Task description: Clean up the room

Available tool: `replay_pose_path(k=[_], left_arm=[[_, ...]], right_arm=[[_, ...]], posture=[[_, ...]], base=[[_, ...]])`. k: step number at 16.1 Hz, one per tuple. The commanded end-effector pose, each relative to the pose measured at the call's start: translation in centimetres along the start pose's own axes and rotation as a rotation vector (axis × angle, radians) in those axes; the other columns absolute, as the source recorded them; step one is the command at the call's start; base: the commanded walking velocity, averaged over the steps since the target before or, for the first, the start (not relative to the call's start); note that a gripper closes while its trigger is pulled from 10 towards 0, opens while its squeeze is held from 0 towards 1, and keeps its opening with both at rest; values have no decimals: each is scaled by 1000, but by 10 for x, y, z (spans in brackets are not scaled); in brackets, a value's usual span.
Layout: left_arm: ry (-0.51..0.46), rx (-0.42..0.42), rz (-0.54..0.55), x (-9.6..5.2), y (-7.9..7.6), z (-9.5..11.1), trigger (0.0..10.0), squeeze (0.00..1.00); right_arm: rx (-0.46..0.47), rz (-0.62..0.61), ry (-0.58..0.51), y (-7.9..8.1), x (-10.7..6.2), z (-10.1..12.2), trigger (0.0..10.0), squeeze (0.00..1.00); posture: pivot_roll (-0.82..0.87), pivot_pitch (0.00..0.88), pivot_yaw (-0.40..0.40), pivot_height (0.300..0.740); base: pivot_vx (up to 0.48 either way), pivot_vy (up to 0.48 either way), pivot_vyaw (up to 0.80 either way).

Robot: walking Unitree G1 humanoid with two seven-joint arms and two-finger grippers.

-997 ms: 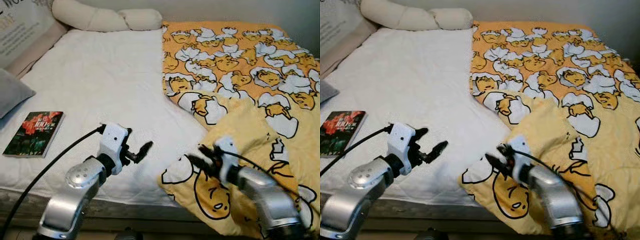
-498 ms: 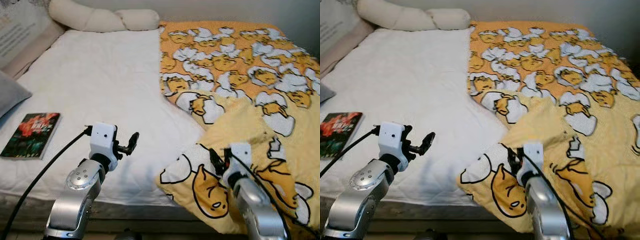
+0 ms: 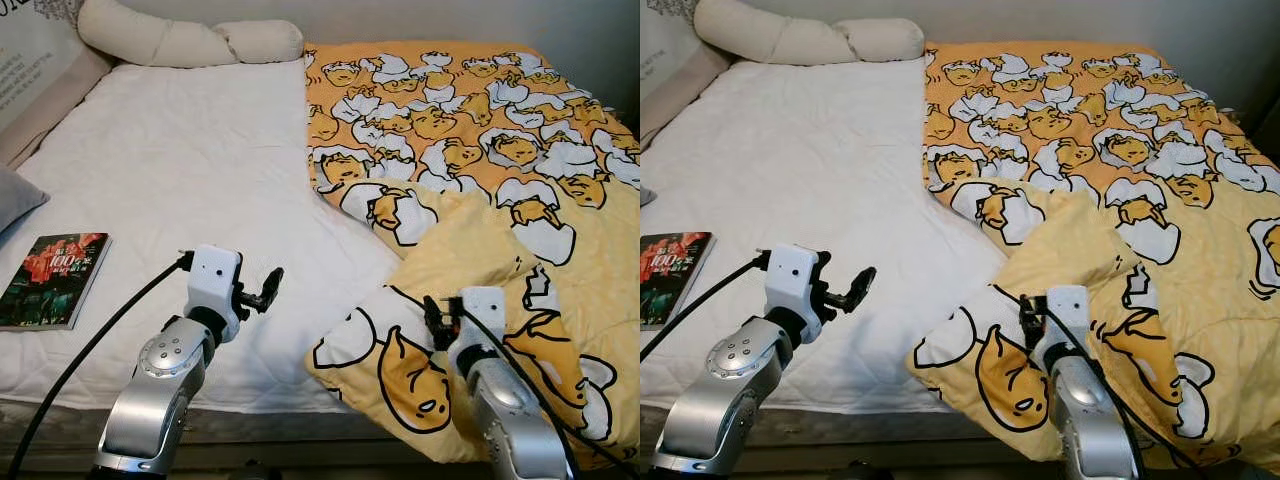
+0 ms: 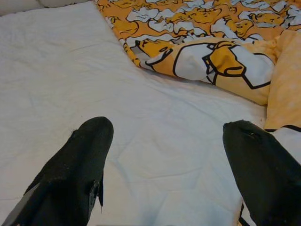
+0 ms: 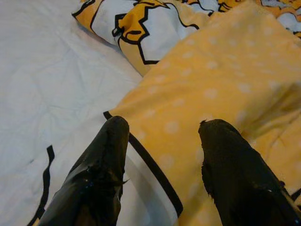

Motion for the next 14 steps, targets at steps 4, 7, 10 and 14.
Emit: replay_pose_path(k=[4, 7, 10, 14], left_arm=[[1, 8, -10, 1, -2, 0, 10000, 0], [3, 11, -1, 1, 1, 0, 10000, 0], [4, 19, -1, 0, 2, 0, 10000, 0], [18, 47, -40, -1, -3, 1, 10000, 0]], right_arm=[[-29, 2, -20, -1, 3, 9, 10000, 0], [-58, 4, -25, 2, 3, 12, 10000, 0], [-80, 9, -16, 3, 4, 11, 10000, 0], [-40, 168, -8, 23, 4, 11, 10000, 0]], posture=[[2, 0, 41, 740], [3, 0, 41, 740], [7, 0, 40, 740], [21, 0, 41, 740]], base=[[-157, 0, 0], [0, 0, 0], [0, 0, 0], [0, 0, 0]])
Point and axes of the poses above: a point about 5 cm out from each wrist's last joint towards the gripper, its own x axis pointing out of the wrist towards the gripper, its own z axis along the axis of the wrist's last joint, y = z × x, the point moved 6 cm from there along x, pointing out of the wrist towards the gripper, and after that the axes turned 8 degrees about -x, right-handed, at the moved point
